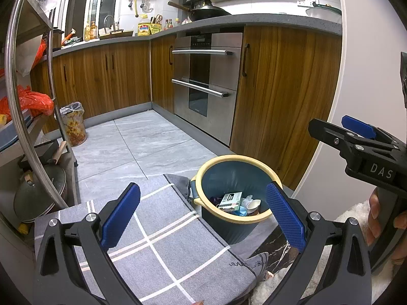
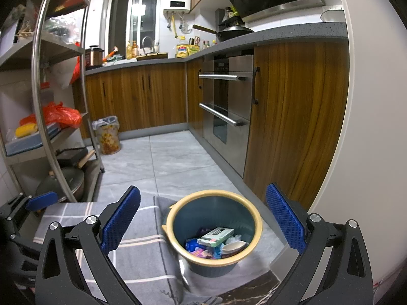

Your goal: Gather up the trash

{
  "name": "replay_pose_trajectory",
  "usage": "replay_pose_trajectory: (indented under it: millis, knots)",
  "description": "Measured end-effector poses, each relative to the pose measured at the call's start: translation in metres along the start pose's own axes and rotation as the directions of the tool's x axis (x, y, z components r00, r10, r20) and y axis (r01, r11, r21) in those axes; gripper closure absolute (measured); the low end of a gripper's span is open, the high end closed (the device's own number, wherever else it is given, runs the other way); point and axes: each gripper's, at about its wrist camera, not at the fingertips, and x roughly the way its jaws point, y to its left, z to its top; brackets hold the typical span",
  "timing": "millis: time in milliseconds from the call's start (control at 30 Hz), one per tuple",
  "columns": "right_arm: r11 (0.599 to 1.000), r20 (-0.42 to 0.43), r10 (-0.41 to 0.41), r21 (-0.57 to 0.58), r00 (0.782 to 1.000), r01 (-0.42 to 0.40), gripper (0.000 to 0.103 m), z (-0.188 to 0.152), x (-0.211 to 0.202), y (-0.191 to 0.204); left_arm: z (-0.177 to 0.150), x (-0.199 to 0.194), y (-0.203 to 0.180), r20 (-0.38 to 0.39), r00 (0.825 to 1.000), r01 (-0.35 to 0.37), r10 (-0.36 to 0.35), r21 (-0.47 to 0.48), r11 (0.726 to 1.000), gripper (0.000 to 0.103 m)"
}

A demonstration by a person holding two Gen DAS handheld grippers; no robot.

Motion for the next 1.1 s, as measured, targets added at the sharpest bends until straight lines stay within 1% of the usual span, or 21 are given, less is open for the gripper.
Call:
replay_pose_trajectory:
  millis: [600,867,967,1100]
  knots:
    - [1.0,-0.001,-0.002,-0.001,1.0,0.002,0.005,0.0009,-0.0006,0.0008,-0.0001,-0.0001,-0.0003,-0.003,1.0,0.002,-0.002,-0.002,1.0,0.006]
    - [1.0,-0.002,-0.001,0.0,1.0,0.001,0.005,0.0016,-0.0006,0.0003,-0.0011,-0.0023,0.0029,0.018,1.0,-0.002,0.002,-0.005,1.0,0.006]
    - [1.0,-0.002,-0.001,-0.001,1.0,0.001,0.005,0.0017,-0.0003,0.0004,-0.0011,-0.0029,0.0035,0.022,1.0,-0.015,0.015,0.002,1.0,0.006]
    - [1.0,-0.004,-0.002,-0.001,1.0,0.002,0.005,0.002,-0.0002,0.0005,-0.0007,-0.0036,0.0068,0.016,1.0,-0.021,0.022,-0.015,1.0,0.006]
